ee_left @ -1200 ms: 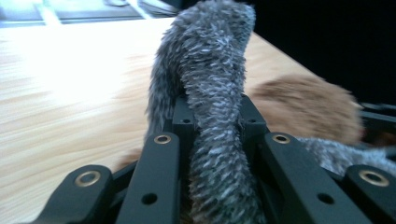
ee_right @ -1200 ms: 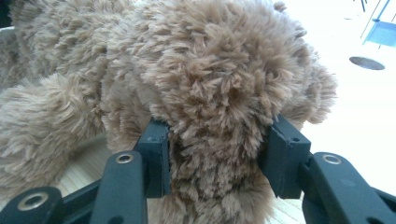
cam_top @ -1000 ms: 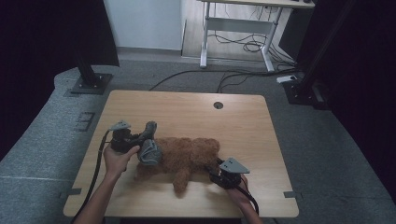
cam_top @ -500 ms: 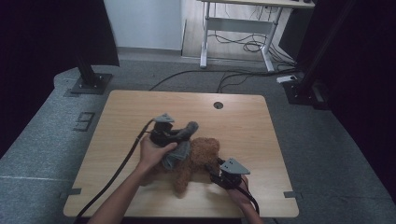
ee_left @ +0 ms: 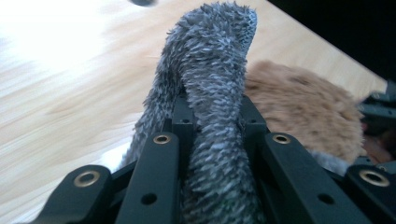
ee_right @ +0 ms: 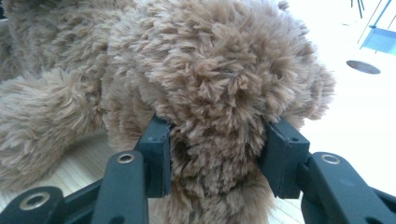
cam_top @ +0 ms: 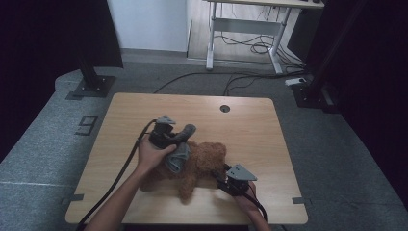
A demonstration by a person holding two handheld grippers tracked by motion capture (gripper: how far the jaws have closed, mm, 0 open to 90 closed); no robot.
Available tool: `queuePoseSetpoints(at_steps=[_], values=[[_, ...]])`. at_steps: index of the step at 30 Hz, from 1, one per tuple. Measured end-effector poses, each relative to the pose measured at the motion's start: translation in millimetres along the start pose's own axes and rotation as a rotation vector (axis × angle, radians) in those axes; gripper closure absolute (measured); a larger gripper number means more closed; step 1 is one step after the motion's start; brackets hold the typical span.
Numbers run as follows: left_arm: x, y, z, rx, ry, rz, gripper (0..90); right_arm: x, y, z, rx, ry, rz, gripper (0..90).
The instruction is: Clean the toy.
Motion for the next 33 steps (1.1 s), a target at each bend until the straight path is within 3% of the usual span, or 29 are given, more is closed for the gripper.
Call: queuePoseSetpoints(at_steps=[4, 8, 12, 16, 22, 24, 26, 29, 33], values=[[-8.4, -1.0, -15.1, 0.003, -0.027, -0.02, 74.4, 0.4, -0.3, 0.3, 0.001, 0.0, 0.01, 46.9], [0.8, 4.9, -25.9, 0.018, 0.004, -0.045, 74.9, 2.2, -2.6, 0.4, 0.0, 0.015, 0.021, 34.7], [7.3, 4.9, -32.7, 0.015, 0.025, -0.065, 75.0, 8.3, -11.9, 8.2, 0.022, 0.089, 0.077, 18.3], [12.0, 8.4, -43.2, 0.019, 0.022, -0.099, 75.2, 19.8, -18.6, 22.8, 0.053, 0.191, 0.139, 13.4], [19.9, 8.7, -58.0, 0.057, 0.03, -0.099, 75.8, 14.8, 6.2, 30.2, -0.051, 0.188, 0.205, 3.8], [23.4, 8.4, -60.4, 0.062, 0.038, -0.094, 75.8, 8.7, 15.2, 29.1, -0.097, 0.167, 0.184, 0.4], [25.2, 7.9, -60.2, 0.058, 0.044, -0.089, 75.8, 3.6, 19.9, 27.5, -0.114, 0.152, 0.164, 4.6], [25.7, 5.8, -55.5, 0.049, 0.037, -0.102, 75.5, -0.7, 18.6, 25.7, -0.11, 0.123, 0.128, 17.8], [33.7, 3.8, -35.4, 0.035, 0.058, -0.103, 74.7, -9.4, 16.1, 24.1, -0.081, 0.059, 0.055, 30.4]])
Point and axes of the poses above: each handheld gripper's, and its own axes: y roughly forward along the jaws, z roughly out of its top, x roughly to its right, the point moved 3 cm from there along y, roughly forward along the jaws, and after that the axes turned 10 degrees about -x, right-handed, at the moved point
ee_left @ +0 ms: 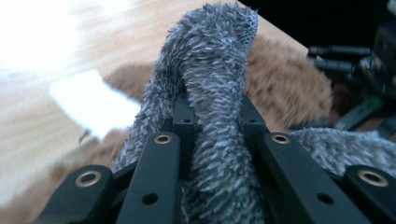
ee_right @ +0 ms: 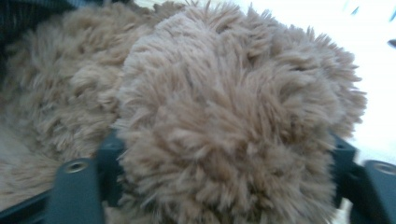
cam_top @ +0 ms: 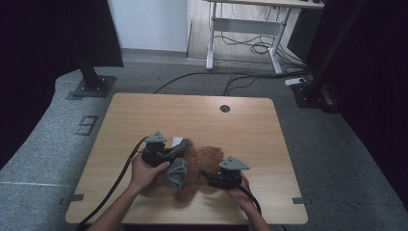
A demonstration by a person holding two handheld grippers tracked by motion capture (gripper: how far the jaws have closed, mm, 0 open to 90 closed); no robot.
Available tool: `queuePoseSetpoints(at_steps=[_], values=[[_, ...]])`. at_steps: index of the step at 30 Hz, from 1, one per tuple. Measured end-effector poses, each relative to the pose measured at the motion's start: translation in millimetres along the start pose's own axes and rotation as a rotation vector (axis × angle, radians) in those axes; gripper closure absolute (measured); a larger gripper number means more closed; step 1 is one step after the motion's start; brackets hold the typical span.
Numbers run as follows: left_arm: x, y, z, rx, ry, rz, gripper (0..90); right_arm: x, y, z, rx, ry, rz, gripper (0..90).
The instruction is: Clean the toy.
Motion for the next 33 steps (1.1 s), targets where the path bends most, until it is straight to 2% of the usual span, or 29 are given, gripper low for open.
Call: queuePoseSetpoints(at_steps=[3, 8, 10, 12, 14, 17, 19, 21, 26, 33], values=[[8.3, 9.3, 19.9, -0.017, 0.02, -0.001, 74.7, -4.0, 1.1, 0.9, 0.01, -0.034, -0.033, 32.0], [12.2, 36.2, 47.5, -0.058, 0.004, -0.037, 74.6, -6.1, 1.1, -1.4, 0.034, -0.052, -0.045, 32.3], [14.0, 50.0, 52.9, -0.089, -0.005, -0.054, 74.6, -7.8, 0.8, -2.3, 0.047, -0.066, -0.056, 32.7], [16.7, 61.9, 53.1, -0.115, -0.005, -0.052, 74.5, -9.0, 0.2, -3.5, 0.053, -0.077, -0.069, 33.3], [16.8, 64.2, 52.5, -0.129, -0.006, -0.062, 74.6, -8.8, 0.0, -5.2, 0.053, -0.08, -0.078, 33.6], [13.3, 58.7, 50.3, -0.157, 0.01, -0.043, 74.5, -10.4, -0.1, -5.4, 0.055, -0.095, -0.1, 34.9], [10.0, 53.0, 46.7, -0.176, 0.027, 0.001, 74.5, -11.3, 1.2, -4.4, 0.053, -0.101, -0.12, 35.9], [5.4, 46.6, 40.7, -0.179, 0.023, 0.015, 74.5, -10.4, 2.3, -3.6, 0.054, -0.102, -0.131, 36.7], [-7.4, 18.9, 24.4, -0.121, -0.007, 0.0, 74.4, -8.7, 4.9, -3.0, 0.059, -0.094, -0.145, 37.5], [-37.1, -18.6, -2.7, -0.061, -0.084, 0.024, 74.5, -8.5, 5.7, -3.4, 0.067, -0.088, -0.171, 37.6]])
Point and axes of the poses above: each handheld gripper's, and its own axes: y roughly forward along the jaws, z roughly out of its top, x roughly to its right, the point moved 3 cm from there along y, roughly forward along the jaws, and after that the axes turned 10 degrees about -x, right-handed, at the moved point
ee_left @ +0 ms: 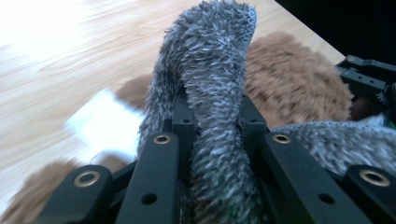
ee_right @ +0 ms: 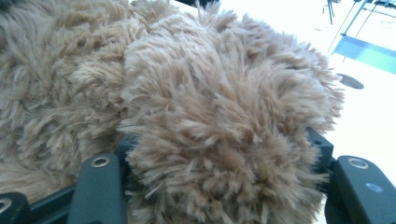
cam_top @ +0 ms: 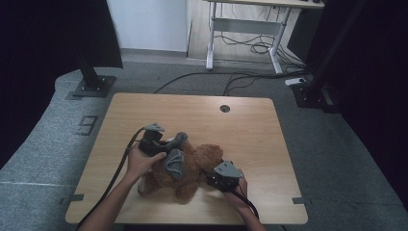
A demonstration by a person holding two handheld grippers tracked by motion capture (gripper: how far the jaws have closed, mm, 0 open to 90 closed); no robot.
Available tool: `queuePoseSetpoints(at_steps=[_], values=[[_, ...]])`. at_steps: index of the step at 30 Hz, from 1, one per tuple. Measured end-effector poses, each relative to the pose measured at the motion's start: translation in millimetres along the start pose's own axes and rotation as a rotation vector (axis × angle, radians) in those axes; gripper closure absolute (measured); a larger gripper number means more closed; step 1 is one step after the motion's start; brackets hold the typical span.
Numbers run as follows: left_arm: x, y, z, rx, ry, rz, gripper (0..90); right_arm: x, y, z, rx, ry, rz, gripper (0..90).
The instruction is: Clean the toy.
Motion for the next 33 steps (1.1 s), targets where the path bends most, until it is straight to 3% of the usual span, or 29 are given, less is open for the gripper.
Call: queuePoseSetpoints(at_steps=[6, 10, 12, 14, 20, 24, 27, 33], values=[[-13.5, -20.3, -17.6, 0.053, -0.03, 0.026, 74.2, 3.5, 3.1, -0.6, 0.006, 0.014, -0.047, 39.0], [-18.0, -17.1, -6.0, 0.067, -0.04, 0.027, 73.8, 9.8, 13.3, 3.2, 0.014, 0.038, -0.093, 39.6], [-16.7, -11.2, 3.0, 0.069, -0.037, 0.026, 73.7, 13.2, 16.6, 4.4, 0.015, 0.058, -0.092, 39.6], [-14.0, -5.1, 12.0, 0.068, -0.033, 0.013, 73.7, 15.0, 16.1, 4.2, 0.016, 0.072, -0.073, 39.5], [0.4, 15.7, 31.5, 0.047, -0.014, -0.03, 73.7, 15.3, 7.8, -3.7, 0.044, 0.052, -0.006, 37.0], [9.2, 32.5, 25.7, 0.001, 0.01, -0.024, 74.0, 16.7, 0.1, -7.5, 0.036, 0.049, 0.033, 32.3], [13.4, 35.8, 16.9, 0.014, 0.009, -0.034, 74.8, 19.5, -5.9, -10.4, 0.025, 0.056, 0.061, 26.6], [20.2, 36.8, 0.2, 0.041, 0.028, -0.029, 75.6, 27.4, -13.0, -11.1, -0.007, 0.127, 0.155, 12.1]])
Point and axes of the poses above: each handheld gripper's, and its own axes: y roughly forward along the jaws, z roughly out of its top, x roughly to its right, the point moved 3 cm from there along y, roughly forward along the jaws, and after that the axes turned 10 degrees about -x, right-handed, at the moved point
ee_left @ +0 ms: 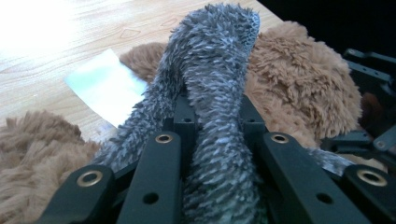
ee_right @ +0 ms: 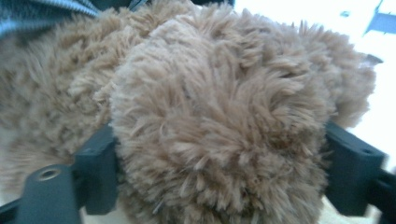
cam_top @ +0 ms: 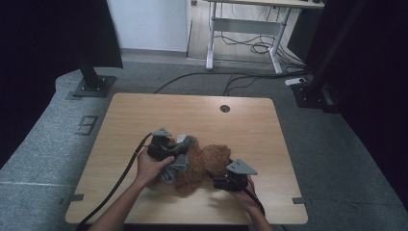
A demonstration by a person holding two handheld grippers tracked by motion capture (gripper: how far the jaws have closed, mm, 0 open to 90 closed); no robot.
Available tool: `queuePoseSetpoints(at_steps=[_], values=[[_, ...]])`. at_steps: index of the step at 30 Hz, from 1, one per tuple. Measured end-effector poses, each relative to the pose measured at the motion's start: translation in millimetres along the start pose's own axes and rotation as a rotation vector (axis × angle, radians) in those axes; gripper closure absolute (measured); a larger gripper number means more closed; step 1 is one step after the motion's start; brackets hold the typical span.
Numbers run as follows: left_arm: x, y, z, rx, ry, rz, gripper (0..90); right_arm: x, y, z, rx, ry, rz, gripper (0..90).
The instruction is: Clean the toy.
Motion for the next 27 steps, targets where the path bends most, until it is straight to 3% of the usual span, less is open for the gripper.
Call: queuePoseSetpoints(at_steps=[4, 6, 11, 14, 15, 20, 24, 27], values=[[4.6, -0.6, -8.6, 0.021, 0.013, 0.004, 75.8, 11.1, -9.4, 5.1, 0.002, 0.076, 0.101, 8.5], [7.5, -0.9, -14.2, 0.034, 0.017, 0.003, 76.0, 18.1, -13.0, 7.5, 0.01, 0.105, 0.117, 6.7], [13.6, -3.1, -22.4, 0.057, 0.031, 0.005, 76.2, 24.3, -4.1, 8.6, 0.0, 0.135, 0.161, 2.0], [15.4, -3.0, -22.8, 0.058, 0.034, 0.005, 76.1, 21.9, 5.0, 8.8, -0.053, 0.132, 0.198, 0.0], [15.2, -3.3, -22.6, 0.057, 0.033, 0.002, 76.1, 19.4, 7.5, 9.5, -0.063, 0.12, 0.197, 0.0], [13.2, -12.5, -12.4, 0.067, 0.017, -0.025, 75.4, 7.5, 10.5, 10.4, -0.08, 0.044, 0.108, 17.9], [25.8, -15.1, 11.9, 0.067, 0.051, -0.023, 74.9, -1.3, 7.7, 5.8, -0.054, -0.017, 0.035, 25.2], [37.2, -7.2, 32.9, 0.054, 0.075, -0.025, 74.4, -8.4, 5.6, 3.2, -0.027, -0.066, -0.012, 27.2]])
Point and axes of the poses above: each handheld gripper's, and its own axes: y roughly forward along the jaws, z roughly out of its top, x roughly to its right, the point moved 3 cm from there along y, roughly forward along the jaws, and after that the axes turned 10 degrees about -x, right-handed, at the moved point
